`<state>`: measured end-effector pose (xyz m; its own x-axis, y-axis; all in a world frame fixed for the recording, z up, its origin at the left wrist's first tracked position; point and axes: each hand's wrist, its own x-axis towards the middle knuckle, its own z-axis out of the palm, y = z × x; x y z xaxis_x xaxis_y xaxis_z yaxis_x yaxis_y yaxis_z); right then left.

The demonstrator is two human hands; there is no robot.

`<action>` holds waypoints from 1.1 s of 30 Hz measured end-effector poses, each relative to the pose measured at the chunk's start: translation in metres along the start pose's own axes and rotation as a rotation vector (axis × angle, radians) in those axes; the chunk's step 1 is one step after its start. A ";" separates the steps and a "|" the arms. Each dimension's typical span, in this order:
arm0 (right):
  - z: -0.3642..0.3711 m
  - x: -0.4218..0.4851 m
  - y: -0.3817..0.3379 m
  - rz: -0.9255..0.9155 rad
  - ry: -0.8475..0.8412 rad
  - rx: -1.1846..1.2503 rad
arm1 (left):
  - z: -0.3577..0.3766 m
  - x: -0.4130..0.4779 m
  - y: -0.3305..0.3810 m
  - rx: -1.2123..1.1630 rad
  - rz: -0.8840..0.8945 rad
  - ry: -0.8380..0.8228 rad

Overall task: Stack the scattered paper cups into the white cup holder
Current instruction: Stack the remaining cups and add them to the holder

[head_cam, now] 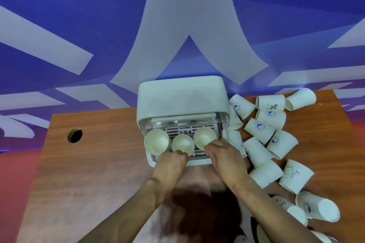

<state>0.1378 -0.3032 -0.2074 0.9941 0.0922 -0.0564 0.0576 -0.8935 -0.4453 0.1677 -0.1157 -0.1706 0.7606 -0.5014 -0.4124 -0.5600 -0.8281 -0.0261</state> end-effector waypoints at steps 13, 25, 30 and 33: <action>-0.049 -0.110 0.028 0.178 0.247 -0.016 | -0.041 -0.033 0.053 0.045 0.345 0.348; -0.067 -0.282 0.048 0.496 0.247 -0.187 | 0.010 -0.096 0.177 0.170 0.814 0.213; -0.056 -0.325 0.035 0.532 0.166 -0.291 | 0.027 -0.115 0.204 0.283 0.843 0.119; -0.043 -0.341 0.021 0.543 0.100 -0.298 | 0.038 -0.121 0.217 0.317 0.783 0.050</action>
<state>-0.1964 -0.3724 -0.1587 0.8916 -0.4383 -0.1140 -0.4497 -0.8867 -0.1075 -0.0583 -0.2247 -0.1610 0.1242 -0.9177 -0.3773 -0.9913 -0.1312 -0.0072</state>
